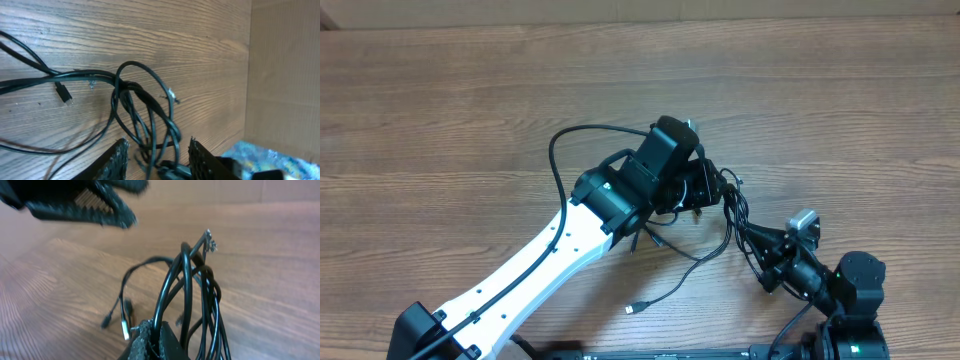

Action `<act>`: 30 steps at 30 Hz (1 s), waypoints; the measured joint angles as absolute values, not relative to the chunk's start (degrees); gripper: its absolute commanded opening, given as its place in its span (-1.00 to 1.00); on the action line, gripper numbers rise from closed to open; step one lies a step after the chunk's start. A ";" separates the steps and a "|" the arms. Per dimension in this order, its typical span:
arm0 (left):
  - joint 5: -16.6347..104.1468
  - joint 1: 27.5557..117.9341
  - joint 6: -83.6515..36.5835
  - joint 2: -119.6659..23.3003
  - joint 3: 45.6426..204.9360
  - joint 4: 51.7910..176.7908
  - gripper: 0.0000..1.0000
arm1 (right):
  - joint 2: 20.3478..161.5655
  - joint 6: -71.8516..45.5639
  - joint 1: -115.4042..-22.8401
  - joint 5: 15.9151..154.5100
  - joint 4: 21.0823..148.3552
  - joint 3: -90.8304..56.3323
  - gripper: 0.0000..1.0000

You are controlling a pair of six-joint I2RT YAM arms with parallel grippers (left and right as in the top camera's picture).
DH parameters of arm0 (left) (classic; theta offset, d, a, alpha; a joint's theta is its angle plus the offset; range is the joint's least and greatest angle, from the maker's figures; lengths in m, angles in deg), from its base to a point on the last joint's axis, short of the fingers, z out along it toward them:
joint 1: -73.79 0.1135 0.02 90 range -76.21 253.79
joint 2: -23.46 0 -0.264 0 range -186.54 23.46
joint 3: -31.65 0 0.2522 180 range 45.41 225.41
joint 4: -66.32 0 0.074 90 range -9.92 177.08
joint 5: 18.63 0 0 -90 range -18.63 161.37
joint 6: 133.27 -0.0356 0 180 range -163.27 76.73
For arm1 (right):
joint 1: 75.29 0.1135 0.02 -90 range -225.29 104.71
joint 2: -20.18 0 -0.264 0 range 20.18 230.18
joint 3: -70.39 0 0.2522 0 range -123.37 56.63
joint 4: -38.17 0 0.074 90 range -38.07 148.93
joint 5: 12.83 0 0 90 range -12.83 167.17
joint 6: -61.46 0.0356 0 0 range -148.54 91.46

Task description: Untangle cables

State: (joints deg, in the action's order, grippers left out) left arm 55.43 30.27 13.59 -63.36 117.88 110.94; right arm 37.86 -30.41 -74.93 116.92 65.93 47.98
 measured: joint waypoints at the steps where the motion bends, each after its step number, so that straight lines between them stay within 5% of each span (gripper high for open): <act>1: 55.67 30.27 14.27 -63.36 117.88 110.91 -0.17 | 37.86 -30.98 -74.93 116.50 66.98 47.98 -0.92; 30: 57.96 27.64 25.44 -63.36 117.88 110.15 -0.18 | 37.86 -28.09 -74.93 114.25 72.03 49.27 -0.92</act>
State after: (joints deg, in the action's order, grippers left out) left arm 57.96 27.64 25.44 -63.36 117.88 110.15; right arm 37.86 -28.09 -74.93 114.25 72.03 49.27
